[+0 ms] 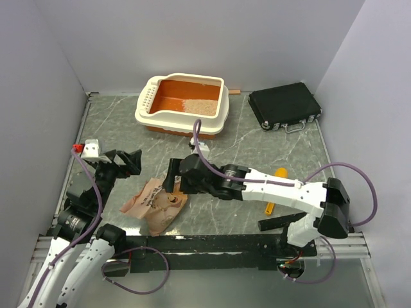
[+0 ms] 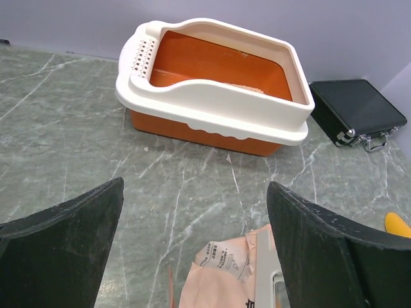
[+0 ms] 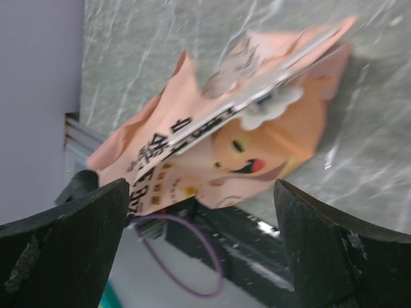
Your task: Fill the litter box with clean litter
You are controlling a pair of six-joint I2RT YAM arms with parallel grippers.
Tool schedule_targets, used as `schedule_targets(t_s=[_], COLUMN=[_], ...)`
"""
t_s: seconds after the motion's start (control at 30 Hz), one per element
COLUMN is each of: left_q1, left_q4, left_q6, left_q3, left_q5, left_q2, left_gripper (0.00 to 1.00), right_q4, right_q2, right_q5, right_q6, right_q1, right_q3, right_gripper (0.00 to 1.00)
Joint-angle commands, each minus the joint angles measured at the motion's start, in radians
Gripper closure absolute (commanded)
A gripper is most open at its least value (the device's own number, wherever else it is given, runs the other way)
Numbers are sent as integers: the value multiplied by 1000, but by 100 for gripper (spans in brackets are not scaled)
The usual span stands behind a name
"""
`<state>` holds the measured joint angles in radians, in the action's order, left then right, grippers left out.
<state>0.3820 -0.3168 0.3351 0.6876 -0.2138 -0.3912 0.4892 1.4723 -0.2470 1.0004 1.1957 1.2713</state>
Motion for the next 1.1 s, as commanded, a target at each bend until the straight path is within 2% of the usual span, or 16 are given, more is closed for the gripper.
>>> schedule_targets(t_s=[0.0, 0.17, 0.4, 0.53, 0.67, 0.77, 0.8, 0.83, 0.87, 0.93, 0.97, 1.07], left_q1=[-5, -6, -5, -5, -6, -6, -6, -6, -6, -6, -6, -6], left_q4=[16, 1, -4, -10, -13, -11, -11, -11, -11, -11, -11, -10], left_q6=[10, 22, 27, 28, 32, 33, 32, 33, 32, 31, 31, 30], left_q3=[3, 9, 6, 9, 7, 4, 4, 1, 3, 3, 4, 3], left_q5=[-33, -82, -110, -127, -159, -164, -164, -165, -164, -162, -160, -157], left_q2=[21, 38, 69, 84, 104, 118, 123, 124, 124, 124, 124, 127], left_gripper=[3, 3, 3, 3, 3, 3, 3, 3, 3, 3, 3, 3], right_q4=[-9, -44, -83, -22, -57, -110, -92, -84, -80, -69, -60, -46], right_q2=[57, 123, 218, 285, 329, 351, 359, 365, 375, 381, 387, 381], right_q5=[-12, 63, 68, 64, 100, 121, 127, 132, 133, 150, 156, 181], right_q6=[199, 241, 305, 311, 334, 339, 336, 337, 336, 333, 333, 325], right_q1=[53, 93, 107, 107, 105, 99, 99, 97, 94, 91, 87, 81], right_q3=[51, 118, 175, 269, 251, 224, 233, 238, 238, 227, 226, 201], right_gripper=[0, 0, 0, 0, 1, 20, 31, 36, 46, 58, 73, 100])
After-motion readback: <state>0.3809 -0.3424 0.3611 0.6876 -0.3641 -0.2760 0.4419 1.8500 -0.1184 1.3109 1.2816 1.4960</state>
